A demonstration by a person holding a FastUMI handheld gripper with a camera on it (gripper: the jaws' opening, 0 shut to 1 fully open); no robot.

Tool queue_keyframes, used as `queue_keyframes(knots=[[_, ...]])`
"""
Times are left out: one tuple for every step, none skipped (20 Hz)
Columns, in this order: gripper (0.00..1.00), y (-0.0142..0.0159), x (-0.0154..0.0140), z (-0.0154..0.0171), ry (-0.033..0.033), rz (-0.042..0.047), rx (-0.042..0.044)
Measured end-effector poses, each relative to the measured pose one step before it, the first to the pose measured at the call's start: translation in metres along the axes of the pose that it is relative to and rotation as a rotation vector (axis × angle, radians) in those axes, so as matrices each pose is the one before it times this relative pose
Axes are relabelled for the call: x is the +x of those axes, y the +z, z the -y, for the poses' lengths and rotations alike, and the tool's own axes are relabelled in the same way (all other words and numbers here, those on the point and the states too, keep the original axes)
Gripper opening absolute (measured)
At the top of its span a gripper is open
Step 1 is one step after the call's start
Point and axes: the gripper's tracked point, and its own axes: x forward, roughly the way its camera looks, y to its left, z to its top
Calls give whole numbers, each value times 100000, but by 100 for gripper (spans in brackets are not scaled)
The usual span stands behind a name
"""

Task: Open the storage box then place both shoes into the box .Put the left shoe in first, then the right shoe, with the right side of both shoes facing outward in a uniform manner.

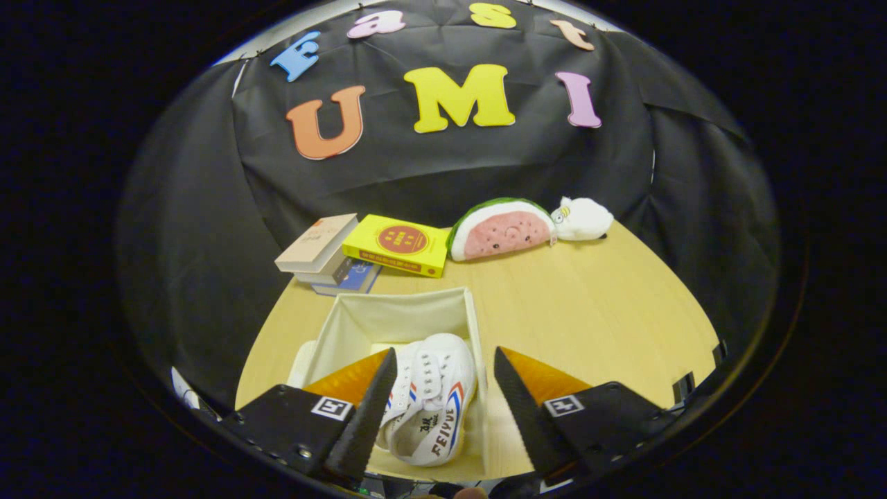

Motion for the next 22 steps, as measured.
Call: queue_keyframes(knots=[[94, 321, -475, 368, -964, 1535, -99], [94, 449, -648, 555, -900, 1773, -1], [96, 518, -666, 482, -976, 2210, -140], [96, 545, -672, 549, -1115, 2455, -414], [96, 608, -723, 581, -1178, 2537, -830], [97, 593, -681, 502, -980, 2413, -1059], [96, 566, -685, 623, -1106, 2311, -1355], [96, 612, -580, 567, -1097, 2339, -1047], [96, 578, -706, 489, -847, 2176, -842], [96, 547, -557, 481, -617, 2022, -506], [96, 546, -676, 487, -488, 2138, -347], [96, 524, -585, 659, -1021, 2162, -569], [96, 537, -539, 620, -979, 2288, -545], [96, 632, -450, 410, -560, 2375, -395], [96, 556, -637, 338, -292, 2144, -372], [96, 333, -357, 333, -353, 1718, -766], [96, 499, -537, 246, -125, 2235, -508], [96, 423, -335, 86, -88, 1836, -195], [96, 252, -534, 84, -158, 1609, -104], [96, 218, -345, -59, 123, 1612, 54], [96, 360, -485, 136, -592, 2237, -593], [96, 274, -339, 262, -984, 1973, -949]])
